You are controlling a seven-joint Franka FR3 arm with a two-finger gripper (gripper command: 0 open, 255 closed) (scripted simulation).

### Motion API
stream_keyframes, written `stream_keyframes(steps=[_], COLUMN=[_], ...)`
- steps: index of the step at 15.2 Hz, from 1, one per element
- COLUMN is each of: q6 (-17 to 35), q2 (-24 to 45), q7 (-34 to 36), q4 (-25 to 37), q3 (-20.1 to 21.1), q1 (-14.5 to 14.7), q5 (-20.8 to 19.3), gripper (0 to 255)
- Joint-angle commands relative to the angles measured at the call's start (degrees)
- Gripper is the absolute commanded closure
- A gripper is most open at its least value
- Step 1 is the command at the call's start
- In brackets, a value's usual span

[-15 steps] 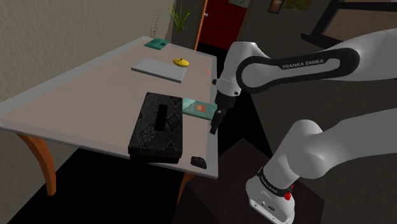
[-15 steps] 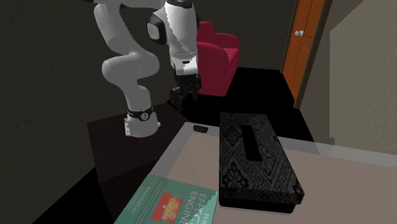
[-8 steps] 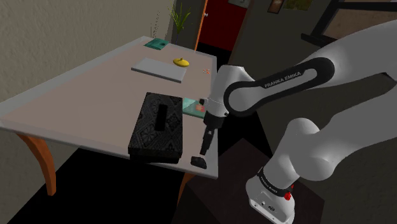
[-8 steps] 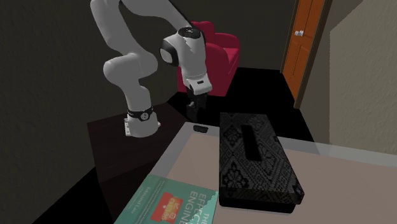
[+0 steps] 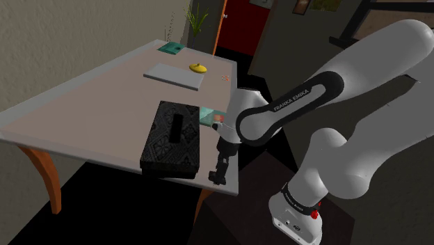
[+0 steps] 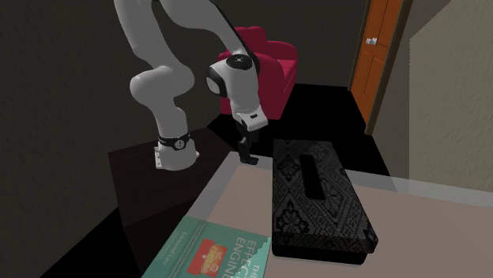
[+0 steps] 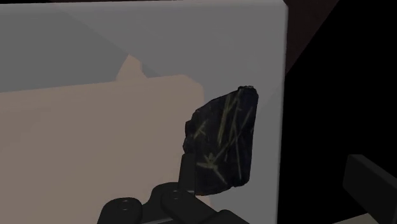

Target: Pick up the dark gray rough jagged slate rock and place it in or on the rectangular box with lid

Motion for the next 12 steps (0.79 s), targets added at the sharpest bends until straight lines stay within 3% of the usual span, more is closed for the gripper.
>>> stream_keyframes(steps=[1,9,10,12], q6=[2.4,3.1,3.1,3.0], q2=[2.4,3.0,3.0,3.0], q7=[-1.2,-1.6,-1.6,-1.6], q4=[0.0,0.0,0.0,0.0], q3=[-0.1,-0.1,-0.1,-0.1], q1=[1.0,1.3,1.3,1.3], q5=[1.8,2.3,2.3,2.3], gripper=[0,0,255,255])
